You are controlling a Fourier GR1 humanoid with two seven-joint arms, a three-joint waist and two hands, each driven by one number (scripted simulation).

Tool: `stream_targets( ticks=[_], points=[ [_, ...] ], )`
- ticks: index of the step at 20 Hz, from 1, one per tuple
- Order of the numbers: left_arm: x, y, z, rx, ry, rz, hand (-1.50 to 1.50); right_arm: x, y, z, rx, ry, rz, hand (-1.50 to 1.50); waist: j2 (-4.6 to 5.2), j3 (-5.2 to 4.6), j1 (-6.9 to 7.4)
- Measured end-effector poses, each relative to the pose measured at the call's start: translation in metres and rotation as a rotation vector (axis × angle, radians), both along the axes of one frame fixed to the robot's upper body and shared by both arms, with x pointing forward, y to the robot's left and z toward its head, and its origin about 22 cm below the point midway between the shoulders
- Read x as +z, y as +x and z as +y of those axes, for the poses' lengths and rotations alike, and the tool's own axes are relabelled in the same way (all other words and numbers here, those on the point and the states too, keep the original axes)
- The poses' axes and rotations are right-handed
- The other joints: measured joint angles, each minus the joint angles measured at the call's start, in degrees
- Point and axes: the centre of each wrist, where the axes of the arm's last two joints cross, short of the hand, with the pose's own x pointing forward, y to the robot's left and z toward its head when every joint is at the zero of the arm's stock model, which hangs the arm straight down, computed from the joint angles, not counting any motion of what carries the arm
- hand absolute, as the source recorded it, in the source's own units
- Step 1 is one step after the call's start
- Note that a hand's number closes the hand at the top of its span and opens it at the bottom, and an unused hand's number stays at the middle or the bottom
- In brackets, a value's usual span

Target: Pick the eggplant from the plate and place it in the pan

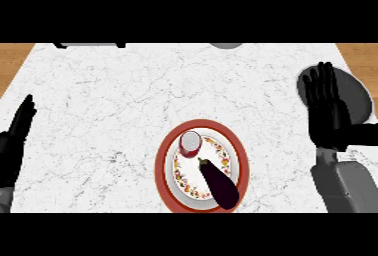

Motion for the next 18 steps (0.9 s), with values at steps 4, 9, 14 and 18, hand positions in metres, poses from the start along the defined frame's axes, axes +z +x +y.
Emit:
stream_targets(
  ticks=[4, 9, 14, 18],
  points=[
    [0.004, 0.011, -0.022, -0.053, -0.113, -0.011, 0.0, 0.012, 0.013, 0.042, 0.312, -0.002, 0.005, 1.5, 0.17, -0.27, 1.88],
    [0.004, 0.023, -0.062, -0.131, -0.335, 0.024, 0.0, 0.026, 0.022, 0.077, 0.741, -0.233, 0.022, 1.5, 0.61, -0.52, 3.74],
    [0.009, 0.029, -0.078, -0.132, -0.457, 0.059, 0.0, 0.027, 0.032, 0.036, 0.938, -0.484, -0.02, -1.5, 0.22, -0.38, 2.32],
    [0.017, 0.031, -0.086, -0.135, -0.492, 0.07, 0.0, 0.041, 0.049, 0.006, 1.004, -0.658, -0.051, -1.5, 0.07, -0.34, 2.22]
  ],
)
